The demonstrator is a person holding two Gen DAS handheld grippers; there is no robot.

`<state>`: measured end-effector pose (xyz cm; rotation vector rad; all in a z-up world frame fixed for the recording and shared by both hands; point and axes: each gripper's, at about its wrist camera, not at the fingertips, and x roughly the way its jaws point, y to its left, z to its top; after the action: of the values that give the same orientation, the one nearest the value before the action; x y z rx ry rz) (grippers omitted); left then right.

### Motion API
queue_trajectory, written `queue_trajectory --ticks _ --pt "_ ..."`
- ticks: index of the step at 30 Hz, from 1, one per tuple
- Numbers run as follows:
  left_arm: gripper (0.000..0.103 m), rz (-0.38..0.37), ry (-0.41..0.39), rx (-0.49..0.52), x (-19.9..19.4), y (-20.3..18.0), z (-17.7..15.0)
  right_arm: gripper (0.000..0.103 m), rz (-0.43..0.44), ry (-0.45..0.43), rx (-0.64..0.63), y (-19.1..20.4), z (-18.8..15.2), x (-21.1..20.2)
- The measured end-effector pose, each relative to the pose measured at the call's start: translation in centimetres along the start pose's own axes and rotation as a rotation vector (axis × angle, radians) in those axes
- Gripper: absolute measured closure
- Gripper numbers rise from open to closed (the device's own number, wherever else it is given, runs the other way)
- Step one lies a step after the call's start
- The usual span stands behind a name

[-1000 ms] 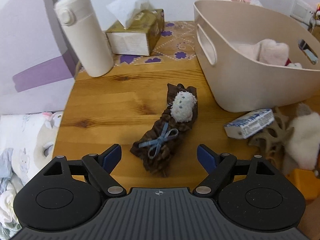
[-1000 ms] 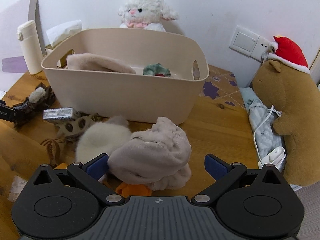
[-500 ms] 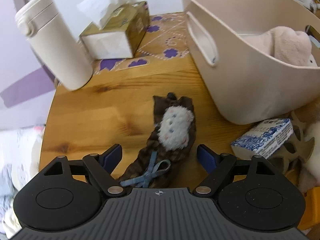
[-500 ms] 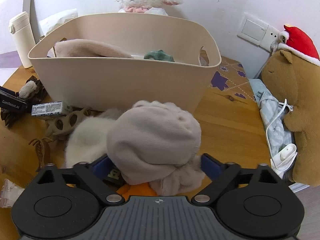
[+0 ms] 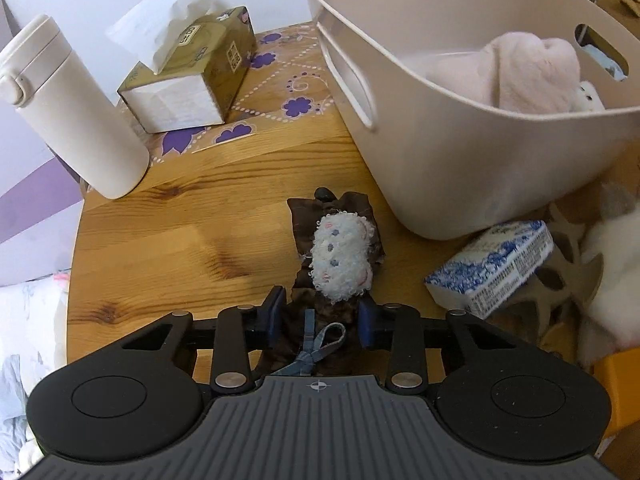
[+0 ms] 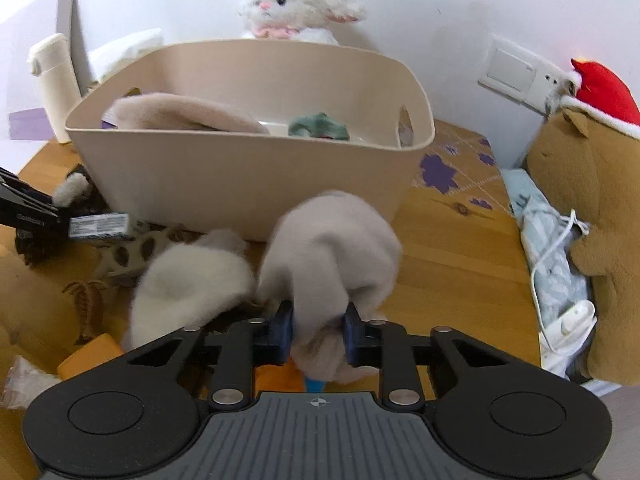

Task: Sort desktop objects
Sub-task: 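Grasp the brown cloth bundle with the left tool while the right tool grasps the beige fleece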

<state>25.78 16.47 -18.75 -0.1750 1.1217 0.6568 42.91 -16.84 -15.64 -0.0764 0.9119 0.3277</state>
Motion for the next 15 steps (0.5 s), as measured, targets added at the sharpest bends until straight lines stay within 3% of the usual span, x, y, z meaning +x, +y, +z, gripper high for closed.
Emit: queue_trajectory --ticks 15 --pt "0.069 0.019 -0.022 -0.076 -2.7 0.2 -2.3 0.089 0.031 -0.068 0.021 -0.1 -0.7 -3.3"
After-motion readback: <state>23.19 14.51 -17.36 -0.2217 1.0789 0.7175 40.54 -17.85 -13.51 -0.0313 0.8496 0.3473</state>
